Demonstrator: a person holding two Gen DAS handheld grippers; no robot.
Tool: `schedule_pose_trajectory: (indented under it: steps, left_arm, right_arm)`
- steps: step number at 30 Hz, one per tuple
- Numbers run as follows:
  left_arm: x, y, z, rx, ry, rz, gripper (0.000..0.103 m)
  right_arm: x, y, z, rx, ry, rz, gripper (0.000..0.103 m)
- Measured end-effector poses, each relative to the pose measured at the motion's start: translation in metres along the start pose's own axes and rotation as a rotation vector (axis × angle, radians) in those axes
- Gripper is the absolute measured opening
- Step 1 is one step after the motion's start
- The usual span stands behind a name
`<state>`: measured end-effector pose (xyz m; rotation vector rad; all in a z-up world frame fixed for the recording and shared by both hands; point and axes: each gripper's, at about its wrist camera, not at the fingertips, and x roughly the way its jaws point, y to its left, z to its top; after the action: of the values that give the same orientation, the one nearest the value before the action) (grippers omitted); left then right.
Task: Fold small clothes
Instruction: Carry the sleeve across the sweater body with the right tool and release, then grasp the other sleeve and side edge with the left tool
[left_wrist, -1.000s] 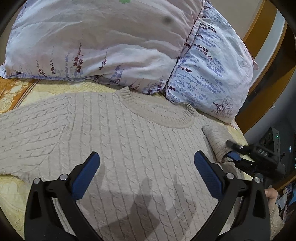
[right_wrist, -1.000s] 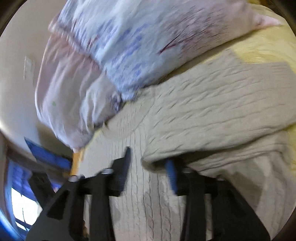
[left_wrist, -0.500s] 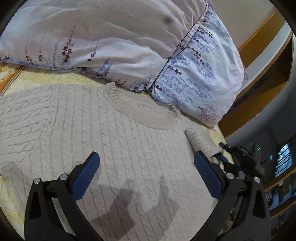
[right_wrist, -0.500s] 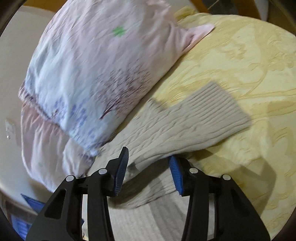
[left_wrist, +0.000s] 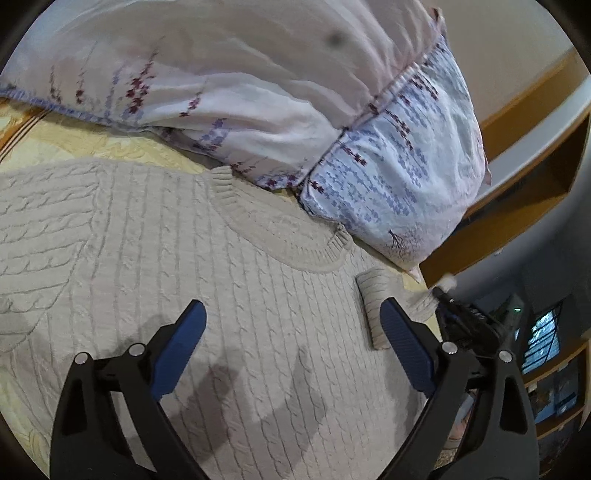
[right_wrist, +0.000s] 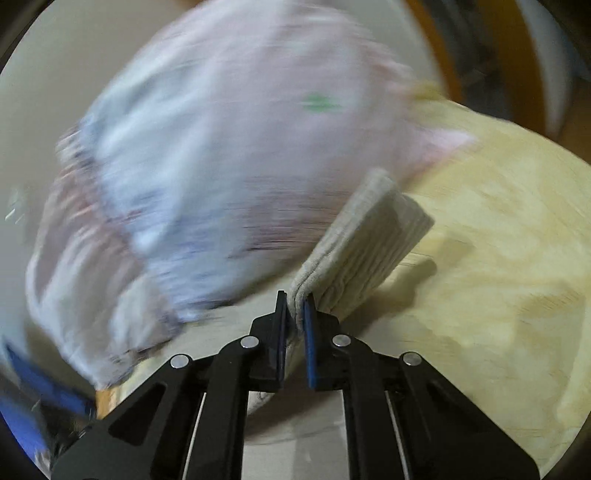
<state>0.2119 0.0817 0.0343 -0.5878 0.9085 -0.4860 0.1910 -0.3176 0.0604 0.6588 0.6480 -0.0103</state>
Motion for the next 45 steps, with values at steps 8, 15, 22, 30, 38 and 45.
schedule_pose_trajectory:
  steps: [8,15,22,30,38,45]
  left_arm:
    - [-0.012,0.030,0.002,-0.148,-0.040,-0.078,0.094]
    - [-0.009,0.046,0.001,-0.203,-0.002,-0.051,0.091]
    - [0.001,0.048,0.009,-0.205,0.022,0.031,0.075]
    - [0.014,0.051,0.029,-0.173,0.049,0.105,0.061]
    - [0.026,0.054,0.038,-0.159,0.081,0.132,0.036]
    - [0.031,0.048,0.048,-0.080,0.070,0.135,0.007]
  right_arm:
    - [0.049,0.159,-0.072,-0.493,0.302,0.320,0.014]
    - [0.056,0.139,-0.090,-0.376,0.427,0.344,0.050]
    - [0.011,0.014,-0.068,0.089,0.375,0.227,0.050]
    - [-0.010,-0.071,-0.056,0.363,0.232,0.044,0.050]
    - [-0.002,-0.074,-0.055,0.411,0.158,0.039,0.040]
    - [-0.007,-0.082,-0.053,0.408,0.107,0.066,0.008]
